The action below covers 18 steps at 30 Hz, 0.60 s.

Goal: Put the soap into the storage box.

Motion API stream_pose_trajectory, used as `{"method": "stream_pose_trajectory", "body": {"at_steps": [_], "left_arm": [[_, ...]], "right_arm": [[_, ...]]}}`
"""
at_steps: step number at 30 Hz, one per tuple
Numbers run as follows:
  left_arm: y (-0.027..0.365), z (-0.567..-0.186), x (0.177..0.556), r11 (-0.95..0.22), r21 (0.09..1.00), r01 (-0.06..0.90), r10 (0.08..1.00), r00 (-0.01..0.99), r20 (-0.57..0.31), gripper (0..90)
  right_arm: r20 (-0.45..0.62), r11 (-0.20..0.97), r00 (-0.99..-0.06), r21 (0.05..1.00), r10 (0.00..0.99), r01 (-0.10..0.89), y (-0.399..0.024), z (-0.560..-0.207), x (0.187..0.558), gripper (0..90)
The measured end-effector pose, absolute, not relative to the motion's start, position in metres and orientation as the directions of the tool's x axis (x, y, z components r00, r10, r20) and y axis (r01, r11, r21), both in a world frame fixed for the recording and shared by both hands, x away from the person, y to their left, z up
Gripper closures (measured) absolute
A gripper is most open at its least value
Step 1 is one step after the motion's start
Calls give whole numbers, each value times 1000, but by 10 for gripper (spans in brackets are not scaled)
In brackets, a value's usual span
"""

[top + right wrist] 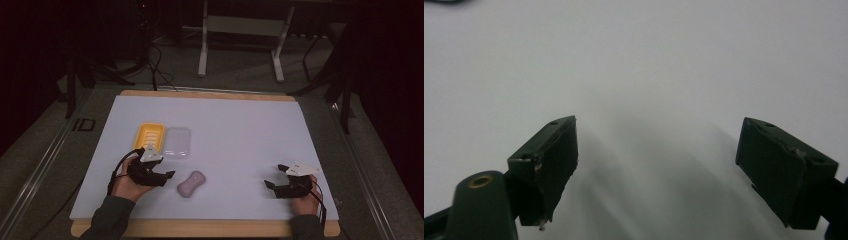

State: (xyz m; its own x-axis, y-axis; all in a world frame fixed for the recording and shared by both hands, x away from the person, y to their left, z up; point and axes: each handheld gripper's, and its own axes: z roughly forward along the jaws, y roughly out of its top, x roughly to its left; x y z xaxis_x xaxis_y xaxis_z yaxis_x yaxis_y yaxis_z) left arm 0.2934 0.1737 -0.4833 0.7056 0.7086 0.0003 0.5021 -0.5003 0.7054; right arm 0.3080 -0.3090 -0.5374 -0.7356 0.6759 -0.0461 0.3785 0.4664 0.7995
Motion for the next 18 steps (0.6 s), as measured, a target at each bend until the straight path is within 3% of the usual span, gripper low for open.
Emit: {"method": "stream_pose_trajectory", "body": {"at_steps": [18], "left_arm": [[161,-487,289,-528,658,537,699,715,-23,338]], "right_arm": [[-41,458,-735,805,677,377,-310,-537,308,169]]}}
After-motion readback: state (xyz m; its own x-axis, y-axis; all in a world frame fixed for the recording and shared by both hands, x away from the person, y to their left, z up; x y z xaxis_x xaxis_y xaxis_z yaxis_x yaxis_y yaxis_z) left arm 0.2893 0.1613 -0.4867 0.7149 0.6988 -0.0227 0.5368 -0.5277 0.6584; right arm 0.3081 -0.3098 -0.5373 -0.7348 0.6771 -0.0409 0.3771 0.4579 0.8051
